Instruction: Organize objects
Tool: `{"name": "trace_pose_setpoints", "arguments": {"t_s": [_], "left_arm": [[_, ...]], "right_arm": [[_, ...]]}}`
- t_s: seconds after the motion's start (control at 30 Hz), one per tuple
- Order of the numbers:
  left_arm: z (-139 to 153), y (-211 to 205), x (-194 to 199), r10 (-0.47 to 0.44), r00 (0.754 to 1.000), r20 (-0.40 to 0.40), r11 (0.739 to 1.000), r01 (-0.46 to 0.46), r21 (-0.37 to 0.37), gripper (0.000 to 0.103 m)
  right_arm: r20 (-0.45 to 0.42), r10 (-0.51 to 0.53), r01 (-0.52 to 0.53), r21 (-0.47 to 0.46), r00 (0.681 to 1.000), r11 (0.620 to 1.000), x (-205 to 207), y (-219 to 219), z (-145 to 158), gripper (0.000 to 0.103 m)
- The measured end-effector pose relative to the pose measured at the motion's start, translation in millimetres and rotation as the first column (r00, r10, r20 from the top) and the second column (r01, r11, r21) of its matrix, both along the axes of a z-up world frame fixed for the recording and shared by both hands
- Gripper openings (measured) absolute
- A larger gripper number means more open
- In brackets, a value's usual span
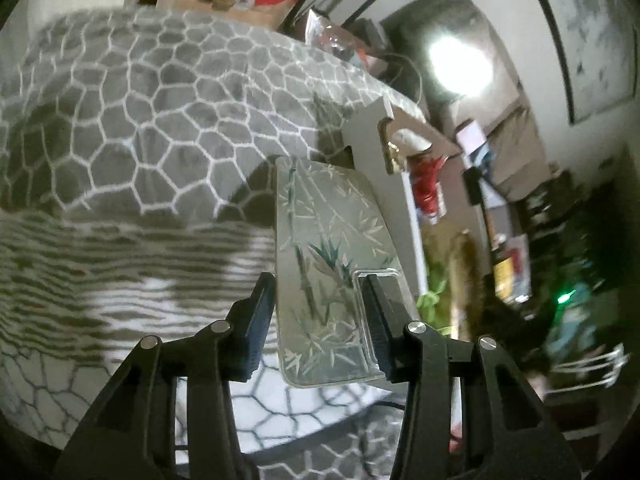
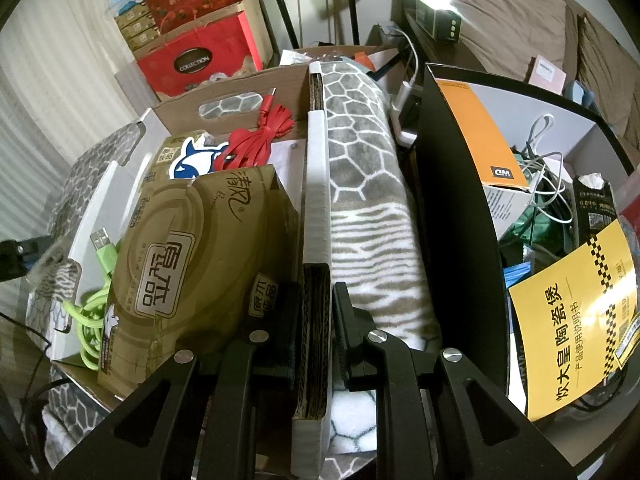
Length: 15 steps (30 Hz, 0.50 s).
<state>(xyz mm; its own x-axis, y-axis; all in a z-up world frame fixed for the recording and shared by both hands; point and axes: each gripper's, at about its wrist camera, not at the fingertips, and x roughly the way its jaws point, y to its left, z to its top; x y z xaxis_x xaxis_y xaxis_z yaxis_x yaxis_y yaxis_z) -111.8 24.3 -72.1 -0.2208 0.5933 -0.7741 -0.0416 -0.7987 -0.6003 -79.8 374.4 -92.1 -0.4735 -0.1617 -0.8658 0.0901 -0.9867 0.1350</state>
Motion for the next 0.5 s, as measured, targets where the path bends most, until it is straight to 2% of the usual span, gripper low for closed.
{"name": "trace_pose_setpoints", "arguments": {"t_s": [0.17,0.3,0.43,0.47,0.5], "left_arm": [[1,-9,-7,0.035,0.999,0.029,0.993,-0.038,0.113,0.041],[16,-14,-11,0.059,0.998,0.001,0.988,-0.059,0.146,0.041],[33,-6,-15,0.060,0.997,-0.049,0.989,-0.052,0.141,0.039],[37,-1,-17,0.052,0.997,-0.054,0.989,-0.044,0.141,0.015],[39,2,-19,0.046,0.997,-0.056,0.988,-0.037,0.148,0.009]], "right_arm": [[0.000,0.002,-0.002,0.005,1.000,1.000,0,0,0,0.016],[0.000,0.001,-0.001,0.004,1.000,1.000,0,-1,0,0.016],[0.000,0.001,-0.001,0.005,1.000,1.000,0,0,0,0.016],[0.000,0.001,-0.001,0.004,1.000,1.000,0,0,0,0.016],[0.000,0.002,-0.002,0.005,1.000,1.000,0,0,0,0.016]]}}
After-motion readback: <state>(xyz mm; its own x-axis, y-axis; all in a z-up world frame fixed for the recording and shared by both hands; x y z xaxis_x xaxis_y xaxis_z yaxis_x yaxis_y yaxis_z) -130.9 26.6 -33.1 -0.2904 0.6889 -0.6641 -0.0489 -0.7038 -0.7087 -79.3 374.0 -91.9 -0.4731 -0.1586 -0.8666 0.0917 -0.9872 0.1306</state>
